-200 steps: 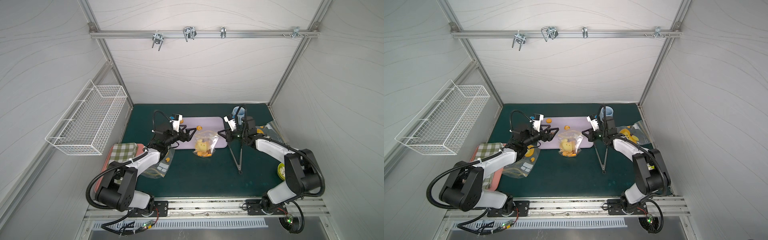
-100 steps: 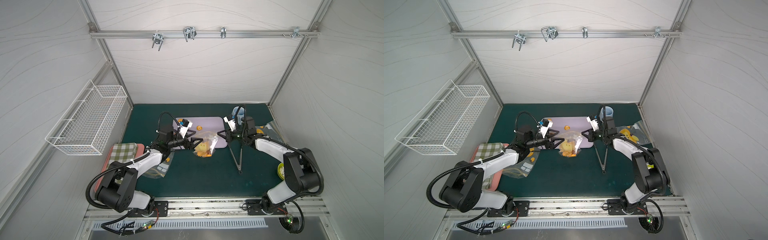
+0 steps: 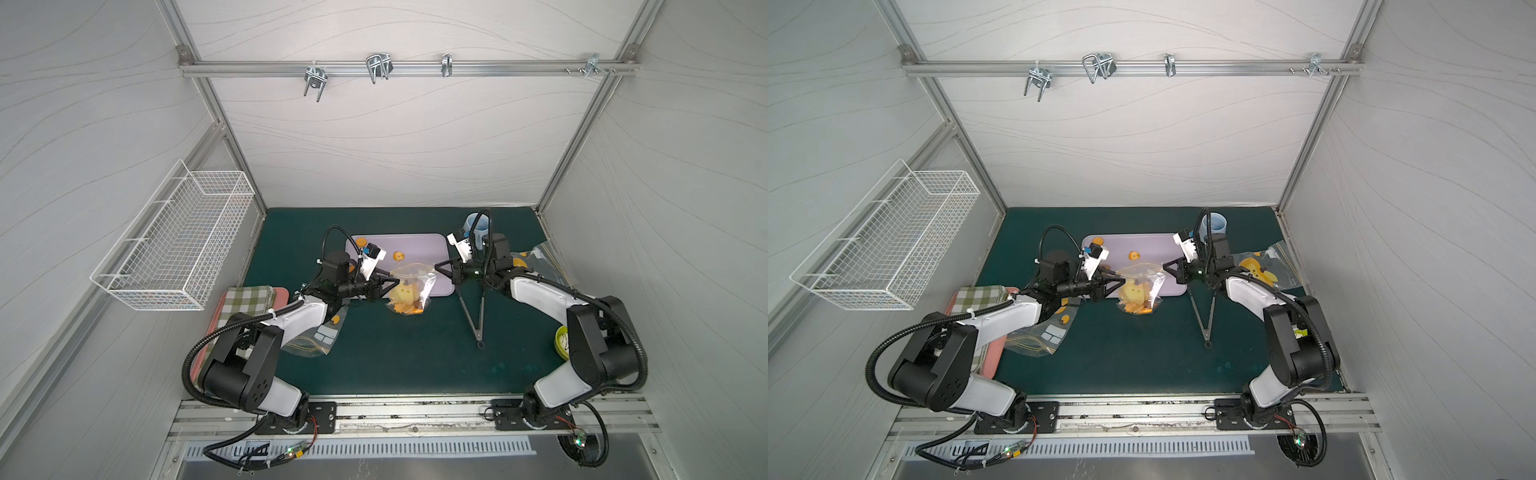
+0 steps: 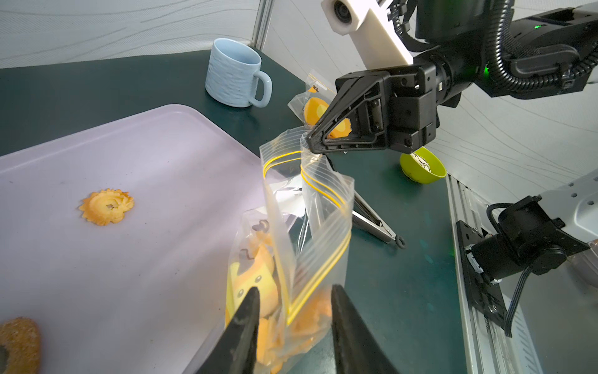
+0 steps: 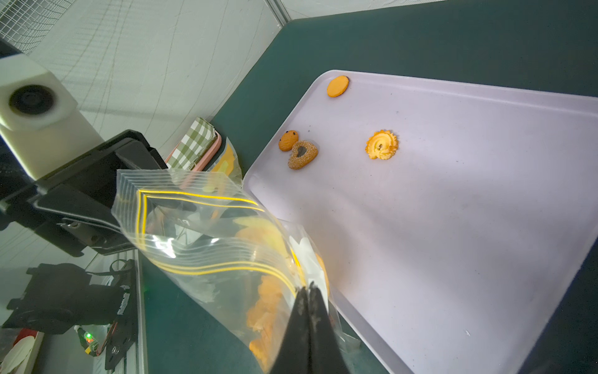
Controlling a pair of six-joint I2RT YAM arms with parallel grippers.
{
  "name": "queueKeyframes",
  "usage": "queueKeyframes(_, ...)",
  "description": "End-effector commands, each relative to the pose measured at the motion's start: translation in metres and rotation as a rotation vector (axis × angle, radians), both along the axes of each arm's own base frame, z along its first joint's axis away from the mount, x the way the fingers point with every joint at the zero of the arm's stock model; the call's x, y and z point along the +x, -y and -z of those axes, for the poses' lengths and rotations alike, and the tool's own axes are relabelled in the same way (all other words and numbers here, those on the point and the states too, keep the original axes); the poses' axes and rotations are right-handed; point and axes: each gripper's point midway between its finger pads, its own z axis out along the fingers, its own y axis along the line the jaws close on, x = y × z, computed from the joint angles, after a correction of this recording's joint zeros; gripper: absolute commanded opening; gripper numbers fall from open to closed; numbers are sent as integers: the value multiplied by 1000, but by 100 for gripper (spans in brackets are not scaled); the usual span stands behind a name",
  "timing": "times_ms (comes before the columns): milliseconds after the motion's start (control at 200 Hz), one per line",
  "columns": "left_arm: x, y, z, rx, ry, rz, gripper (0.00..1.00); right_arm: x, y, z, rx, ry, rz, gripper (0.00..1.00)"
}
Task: Put the cookies into a resealable bag to prevent moisture
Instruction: Adjust the ziploc bag at the center of the board.
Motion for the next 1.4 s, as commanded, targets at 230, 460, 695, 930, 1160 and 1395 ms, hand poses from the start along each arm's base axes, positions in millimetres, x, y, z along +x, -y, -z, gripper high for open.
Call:
queueKeyframes(230, 6, 4, -41, -50, 117, 13, 42, 3, 1, 0, -8, 4, -9, 0)
queueKeyframes(460, 9, 2, -44, -64, 117, 7, 39, 3, 1, 1, -12, 4, -8, 0)
queueKeyframes(695, 10, 4, -52, -80, 129, 16, 32, 2, 1, 1, -15, 5, -8, 0)
queueKeyframes(930, 11, 3, -50, -73, 121, 11, 10, 3, 2, 0, -17, 8, -4, 0)
queueKeyframes(1160, 14, 1, -54, -52, 105, -37, 0, 2, 15, -26, -23, 105, 81, 11)
queueKeyframes(1395, -2, 14, -90, 58, 57, -110, 0, -13, 46, -96, -2, 323, 231, 51)
